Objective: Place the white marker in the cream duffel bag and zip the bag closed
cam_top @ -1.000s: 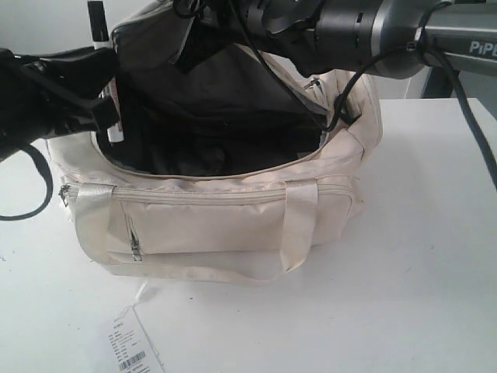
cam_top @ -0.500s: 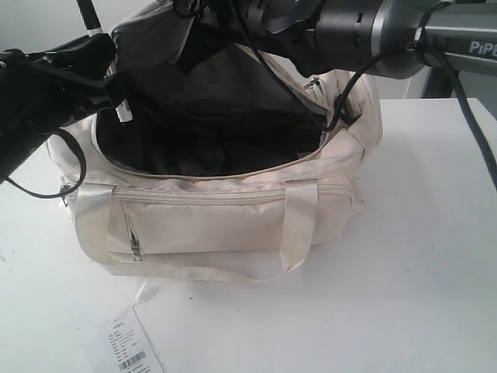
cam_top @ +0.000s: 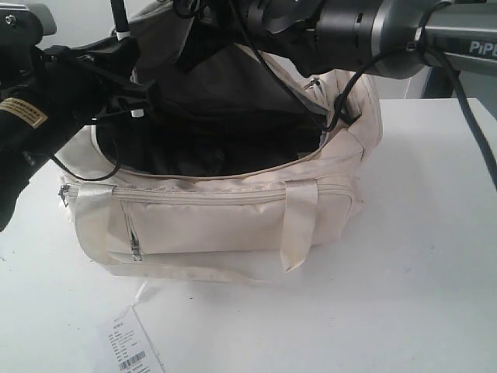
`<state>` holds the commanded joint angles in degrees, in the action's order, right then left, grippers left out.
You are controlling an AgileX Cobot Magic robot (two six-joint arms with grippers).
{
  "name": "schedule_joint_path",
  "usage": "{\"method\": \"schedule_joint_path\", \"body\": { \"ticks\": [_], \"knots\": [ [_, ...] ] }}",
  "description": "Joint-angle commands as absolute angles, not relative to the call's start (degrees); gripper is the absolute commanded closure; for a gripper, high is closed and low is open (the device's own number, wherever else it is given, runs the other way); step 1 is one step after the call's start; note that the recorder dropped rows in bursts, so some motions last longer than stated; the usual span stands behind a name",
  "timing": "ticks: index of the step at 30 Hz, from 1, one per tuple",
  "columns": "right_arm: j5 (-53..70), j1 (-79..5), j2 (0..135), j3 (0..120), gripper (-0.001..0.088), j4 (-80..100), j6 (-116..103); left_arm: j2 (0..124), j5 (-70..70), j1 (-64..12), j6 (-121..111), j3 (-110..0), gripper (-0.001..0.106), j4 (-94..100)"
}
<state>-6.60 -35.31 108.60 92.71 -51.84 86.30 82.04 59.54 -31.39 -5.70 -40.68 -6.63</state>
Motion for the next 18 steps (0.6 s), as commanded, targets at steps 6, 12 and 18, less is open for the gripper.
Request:
{"method": "schedule_joint_path", "body": {
  "ticks": [6,12,18],
  "knots": [
    [-6.6,-35.3,108.6,92.7,0.0868,-51.8,86.3,82.0,60.3,-31.4,-5.7,-40.7,0.045,-6.9],
    [-6.6,-35.3,108.6,92.7,0.0868,-51.8,86.3,80.9,57.5,-31.0,4.8,-40.7,0.062,-8.8],
    [-6.6,-35.3,108.6,92.7,0.0868,-51.8,86.3,77.2,41.9,-30.9,16.5,-41.0,0.105,-12.8]
  ]
}}
